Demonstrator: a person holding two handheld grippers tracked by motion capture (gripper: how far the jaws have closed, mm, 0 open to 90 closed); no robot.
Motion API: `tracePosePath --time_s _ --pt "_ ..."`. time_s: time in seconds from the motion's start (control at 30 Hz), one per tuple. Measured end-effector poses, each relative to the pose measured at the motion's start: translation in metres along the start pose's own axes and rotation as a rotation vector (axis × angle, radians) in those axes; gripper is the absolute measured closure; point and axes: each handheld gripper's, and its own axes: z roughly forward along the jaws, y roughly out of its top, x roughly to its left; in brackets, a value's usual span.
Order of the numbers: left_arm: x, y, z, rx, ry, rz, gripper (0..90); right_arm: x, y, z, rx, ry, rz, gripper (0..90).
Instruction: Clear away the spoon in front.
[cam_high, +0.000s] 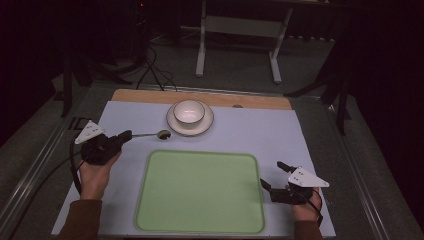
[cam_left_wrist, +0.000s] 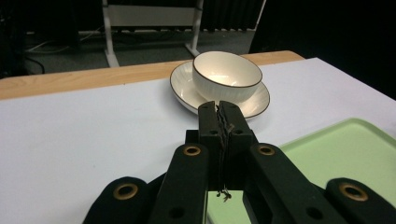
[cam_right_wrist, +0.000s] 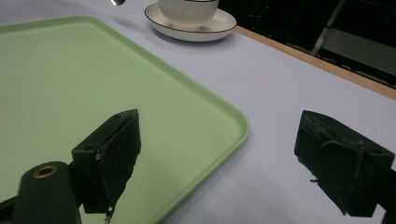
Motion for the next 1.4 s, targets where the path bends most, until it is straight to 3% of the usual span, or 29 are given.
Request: tracePosePath --time_s 0.4,0.53,0.7,0.87,0.97,1.2,1.4 --pt "-0.002 -0.012 -0.008 0.039 0.007 -0.01 89.0 0.0 0.0 0.0 0.002 -0.001 0.003 14.2" --pt "-0.003 -0.016 -0.015 0.049 0.009 -0.03 89.0 0.001 0.0 0.001 0.003 0.0 0.0 14.2" --pt "-0.005 -0.016 -0.016 0.093 0.028 -0.013 88.8 0.001 0.0 0.001 0.005 0.001 -0.003 14.2" --pt "-0.007 -0.013 -0.012 0.096 0.041 -0.005 88.4 0.001 0.0 0.001 0.009 0.003 -0.001 14.2" --pt "-0.007 -0.008 -0.007 0.084 0.056 -0.001 88.1 0.001 0.0 0.001 0.008 0.003 -0.001 14.2" --pt "-0.007 0.004 0.012 -0.014 0.069 -0.006 88.4 0.001 0.0 0.001 0.009 0.002 -0.001 14.2" --pt "-0.008 0.014 0.026 -0.044 0.069 -0.003 88.6 0.0 0.0 0.001 0.005 0.0 -0.001 14.2"
